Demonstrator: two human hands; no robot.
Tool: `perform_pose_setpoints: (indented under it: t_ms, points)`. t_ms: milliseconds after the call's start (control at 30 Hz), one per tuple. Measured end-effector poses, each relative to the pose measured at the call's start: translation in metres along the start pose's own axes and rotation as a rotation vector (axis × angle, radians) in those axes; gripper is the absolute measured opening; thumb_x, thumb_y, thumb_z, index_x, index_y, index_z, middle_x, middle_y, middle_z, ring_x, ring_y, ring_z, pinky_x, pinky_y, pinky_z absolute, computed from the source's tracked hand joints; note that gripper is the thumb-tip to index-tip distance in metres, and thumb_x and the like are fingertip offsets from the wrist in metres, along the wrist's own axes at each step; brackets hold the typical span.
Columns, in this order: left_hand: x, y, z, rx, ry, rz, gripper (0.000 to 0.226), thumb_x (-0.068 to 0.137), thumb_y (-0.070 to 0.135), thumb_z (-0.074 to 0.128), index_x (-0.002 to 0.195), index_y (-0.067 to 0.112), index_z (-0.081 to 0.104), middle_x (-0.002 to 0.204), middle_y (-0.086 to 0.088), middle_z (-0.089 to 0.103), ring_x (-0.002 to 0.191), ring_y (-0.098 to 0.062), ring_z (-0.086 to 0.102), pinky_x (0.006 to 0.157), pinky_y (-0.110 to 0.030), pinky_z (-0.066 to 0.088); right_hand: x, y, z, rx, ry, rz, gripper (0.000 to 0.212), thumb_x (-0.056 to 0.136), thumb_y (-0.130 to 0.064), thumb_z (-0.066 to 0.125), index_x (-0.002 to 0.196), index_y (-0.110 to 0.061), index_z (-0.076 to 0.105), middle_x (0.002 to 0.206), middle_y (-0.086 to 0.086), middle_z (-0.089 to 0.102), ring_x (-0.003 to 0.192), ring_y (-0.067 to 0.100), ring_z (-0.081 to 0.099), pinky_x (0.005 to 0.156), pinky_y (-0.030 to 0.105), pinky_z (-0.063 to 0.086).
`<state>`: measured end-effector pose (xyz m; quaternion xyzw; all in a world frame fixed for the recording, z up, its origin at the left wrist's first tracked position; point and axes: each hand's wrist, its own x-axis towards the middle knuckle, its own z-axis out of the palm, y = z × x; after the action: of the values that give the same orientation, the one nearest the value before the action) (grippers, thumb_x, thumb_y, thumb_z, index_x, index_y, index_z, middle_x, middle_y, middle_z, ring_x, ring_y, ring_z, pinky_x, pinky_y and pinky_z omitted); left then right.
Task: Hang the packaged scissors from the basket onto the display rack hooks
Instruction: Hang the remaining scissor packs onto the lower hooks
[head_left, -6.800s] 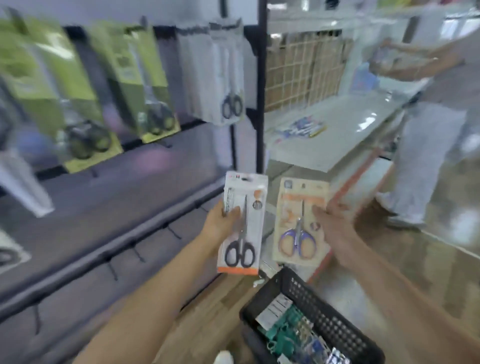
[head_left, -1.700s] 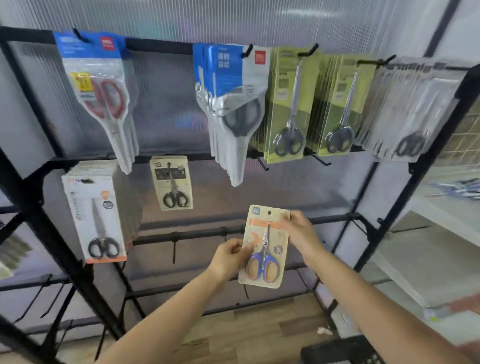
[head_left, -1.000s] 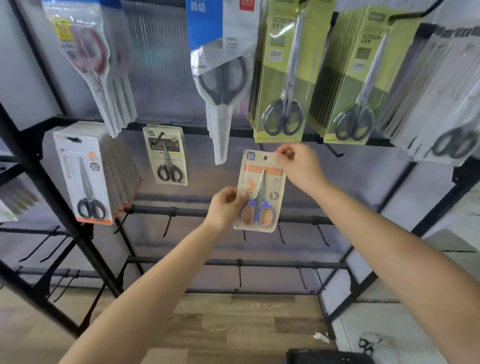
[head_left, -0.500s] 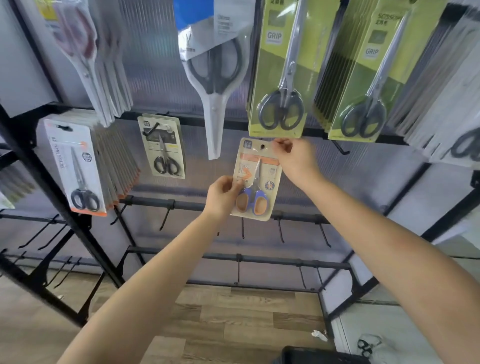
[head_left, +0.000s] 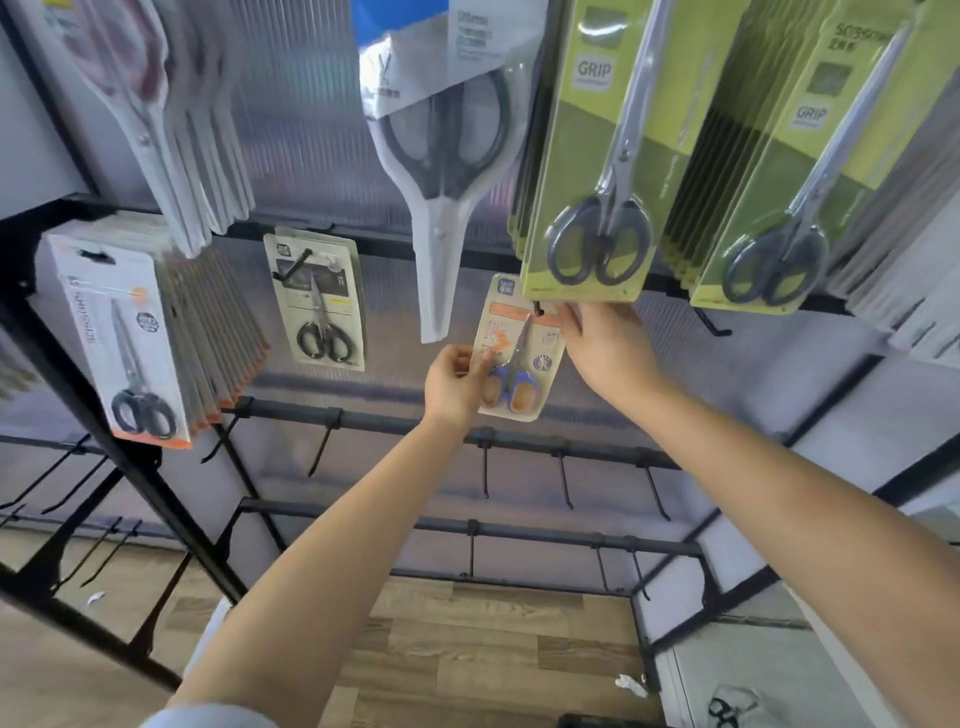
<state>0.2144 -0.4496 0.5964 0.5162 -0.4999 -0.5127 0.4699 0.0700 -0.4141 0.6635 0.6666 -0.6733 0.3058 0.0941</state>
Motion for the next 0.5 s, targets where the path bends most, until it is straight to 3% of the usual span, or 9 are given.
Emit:
perform_pose_setpoints:
  t_ms: [167, 333, 433, 500]
  points:
    - [0.018, 0.006, 0.004, 0.027, -0.008, 0.033, 0.017, 0.091, 0.028, 0.061, 0.083, 0.016, 0.052, 0.081, 0.004, 0.058, 0.077, -0.013, 0.055, 0.057, -0.016, 0.041, 0.007, 0.002, 0.005, -0.199, -0.089, -0.079, 0.026, 0.098, -0.019, 0.042, 0.11, -0.008, 0.062, 0.101, 0.016, 0.063, 0.095, 0.035, 0.057, 0.072, 0.033, 0.04]
    - [0.031, 0.01, 0.008, 0.07, -0.014, 0.008, 0.019, 0.094, 0.028, 0.056, 0.101, 0.011, 0.057, 0.092, 0.001, 0.059, 0.079, -0.011, 0.053, 0.05, -0.006, 0.038, 0.016, -0.001, 0.01, -0.28, -0.202, 0.052, 0.026, 0.098, -0.022, 0.039, 0.103, -0.004, 0.057, 0.103, 0.017, 0.059, 0.098, 0.034, 0.055, 0.071, 0.03, 0.033]
    - [0.035, 0.015, 0.011, 0.116, -0.032, 0.0, 0.025, 0.097, 0.025, 0.051, 0.114, 0.009, 0.057, 0.098, 0.002, 0.055, 0.087, -0.01, 0.05, 0.07, -0.016, 0.039, 0.017, -0.005, 0.009, -0.326, -0.223, 0.067, 0.02, 0.098, -0.021, 0.04, 0.089, -0.008, 0.053, 0.087, 0.012, 0.051, 0.086, 0.027, 0.052, 0.068, 0.03, 0.032]
    - [0.037, 0.017, 0.012, 0.174, -0.036, -0.014, 0.029, 0.097, 0.024, 0.048, 0.121, 0.009, 0.054, 0.104, 0.001, 0.056, 0.089, -0.01, 0.049, 0.073, -0.019, 0.038, 0.016, -0.007, 0.008, -0.339, -0.222, 0.065, 0.017, 0.097, -0.019, 0.042, 0.087, -0.008, 0.051, 0.085, 0.009, 0.047, 0.082, 0.025, 0.049, 0.067, 0.03, 0.033]
